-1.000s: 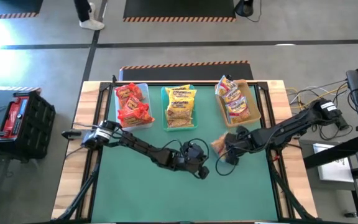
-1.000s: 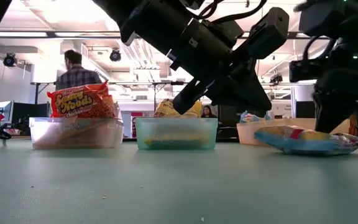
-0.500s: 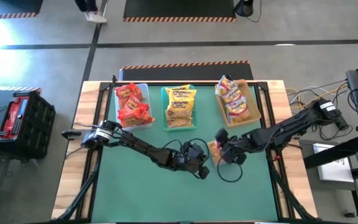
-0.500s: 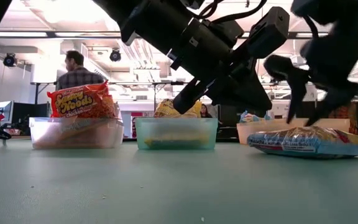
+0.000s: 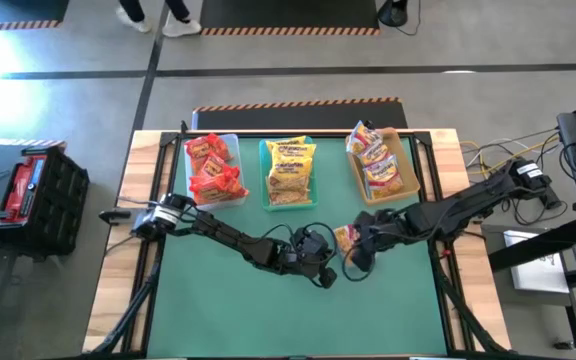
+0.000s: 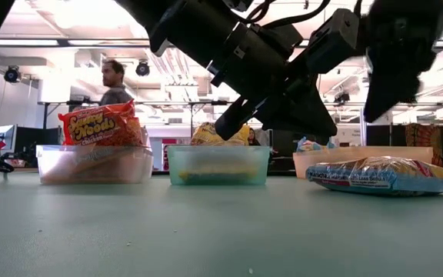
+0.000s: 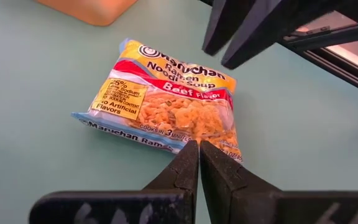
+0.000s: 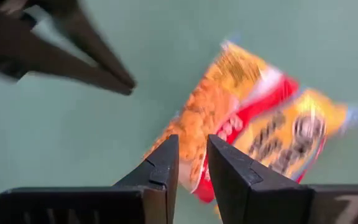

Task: Sort Maruchan noodles
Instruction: Put the blue noodle pack into the orange bin

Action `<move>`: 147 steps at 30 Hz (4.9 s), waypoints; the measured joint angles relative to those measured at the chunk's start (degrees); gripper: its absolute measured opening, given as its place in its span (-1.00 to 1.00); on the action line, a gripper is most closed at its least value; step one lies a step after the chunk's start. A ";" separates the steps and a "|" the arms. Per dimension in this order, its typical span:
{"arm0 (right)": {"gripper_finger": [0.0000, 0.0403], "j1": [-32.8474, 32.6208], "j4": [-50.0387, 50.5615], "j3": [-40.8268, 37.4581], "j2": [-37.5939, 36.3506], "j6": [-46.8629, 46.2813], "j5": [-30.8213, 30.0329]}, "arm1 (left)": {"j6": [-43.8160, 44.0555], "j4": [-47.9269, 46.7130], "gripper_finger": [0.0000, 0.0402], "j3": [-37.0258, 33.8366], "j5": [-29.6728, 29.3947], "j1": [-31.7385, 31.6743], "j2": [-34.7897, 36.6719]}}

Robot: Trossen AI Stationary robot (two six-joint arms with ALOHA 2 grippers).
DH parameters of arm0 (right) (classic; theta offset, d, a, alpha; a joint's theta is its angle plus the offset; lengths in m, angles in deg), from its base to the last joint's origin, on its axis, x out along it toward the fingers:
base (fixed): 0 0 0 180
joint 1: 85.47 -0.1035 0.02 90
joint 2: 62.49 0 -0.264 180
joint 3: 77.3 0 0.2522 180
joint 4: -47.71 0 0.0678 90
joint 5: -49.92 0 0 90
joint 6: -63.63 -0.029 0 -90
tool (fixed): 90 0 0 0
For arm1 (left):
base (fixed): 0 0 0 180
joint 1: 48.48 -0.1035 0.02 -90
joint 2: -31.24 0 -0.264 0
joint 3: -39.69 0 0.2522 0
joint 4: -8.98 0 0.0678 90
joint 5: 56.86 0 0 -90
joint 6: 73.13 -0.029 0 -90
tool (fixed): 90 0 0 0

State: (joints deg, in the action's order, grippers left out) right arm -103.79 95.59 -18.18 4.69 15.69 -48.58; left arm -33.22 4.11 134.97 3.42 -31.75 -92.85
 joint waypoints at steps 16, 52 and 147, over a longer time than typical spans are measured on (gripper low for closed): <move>-0.62 -1.93 -0.17 -1.83 10.13 -27.27 -6.36 | -0.39 0.07 -1.00 0.00 -0.39 0.00 0.00; -0.66 -1.93 6.53 2.82 0.85 7.12 -1.93 | 3.59 11.54 -1.00 0.00 -1.15 0.22 -4.08; 0.04 17.61 -27.98 -19.72 -0.73 -9.15 16.69 | 14.59 -16.19 -1.00 5.20 -3.88 0.50 -9.42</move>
State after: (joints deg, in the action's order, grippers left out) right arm -86.18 67.61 -37.90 3.97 6.55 -31.89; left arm -18.63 -12.08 140.17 -0.46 -31.24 -102.27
